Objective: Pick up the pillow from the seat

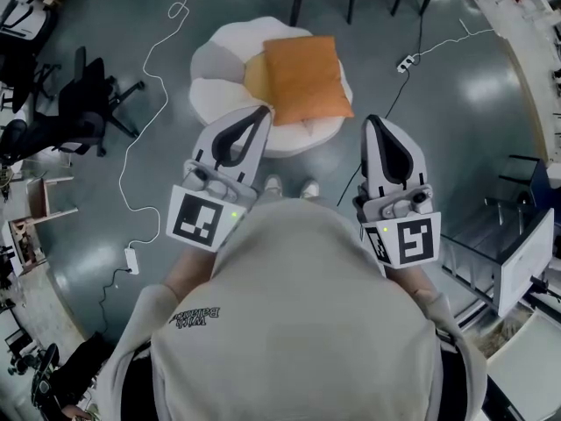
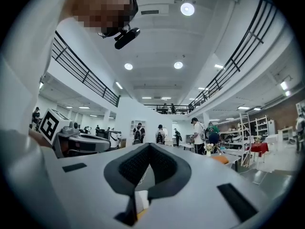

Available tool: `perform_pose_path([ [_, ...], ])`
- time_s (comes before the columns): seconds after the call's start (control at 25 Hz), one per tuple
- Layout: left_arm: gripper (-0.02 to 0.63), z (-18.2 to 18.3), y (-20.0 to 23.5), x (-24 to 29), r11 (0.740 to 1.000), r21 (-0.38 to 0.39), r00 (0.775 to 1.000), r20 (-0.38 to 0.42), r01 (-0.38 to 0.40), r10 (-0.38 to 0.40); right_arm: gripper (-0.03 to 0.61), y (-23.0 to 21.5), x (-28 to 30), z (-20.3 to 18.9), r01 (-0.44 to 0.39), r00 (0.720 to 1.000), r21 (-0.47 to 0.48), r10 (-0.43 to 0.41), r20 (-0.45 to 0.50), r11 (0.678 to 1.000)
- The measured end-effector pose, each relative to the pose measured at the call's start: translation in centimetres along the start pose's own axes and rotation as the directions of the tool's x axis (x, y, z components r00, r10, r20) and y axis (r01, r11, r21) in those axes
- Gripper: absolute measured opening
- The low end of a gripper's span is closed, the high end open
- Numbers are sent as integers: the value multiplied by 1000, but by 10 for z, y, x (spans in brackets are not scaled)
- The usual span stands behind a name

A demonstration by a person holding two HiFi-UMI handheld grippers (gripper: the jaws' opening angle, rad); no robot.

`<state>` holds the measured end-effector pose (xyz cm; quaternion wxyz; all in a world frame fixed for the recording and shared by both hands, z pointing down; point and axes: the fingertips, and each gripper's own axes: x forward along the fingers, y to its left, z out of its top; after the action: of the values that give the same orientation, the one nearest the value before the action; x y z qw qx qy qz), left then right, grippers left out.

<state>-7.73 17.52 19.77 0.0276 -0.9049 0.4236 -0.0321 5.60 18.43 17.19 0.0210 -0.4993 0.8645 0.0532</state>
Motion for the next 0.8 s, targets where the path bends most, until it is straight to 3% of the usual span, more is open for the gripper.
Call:
perform_pose_path([
  [0.4,11,-8,-11,13,1000,-5,999,-30,-18,18,9,-18,-7,-11,-11,1000,12,11,-25,1000],
  [0.68,11,-1,-23,28,999,23,999,23,-41,40,8,-41,-21,-17,-13,999,22,14,-33,1000],
  [0.8,11,-5,-34,32,998,27,999,-5,-52,52,9,-53,-31,-20,-10,1000,24,10,-28,1000],
])
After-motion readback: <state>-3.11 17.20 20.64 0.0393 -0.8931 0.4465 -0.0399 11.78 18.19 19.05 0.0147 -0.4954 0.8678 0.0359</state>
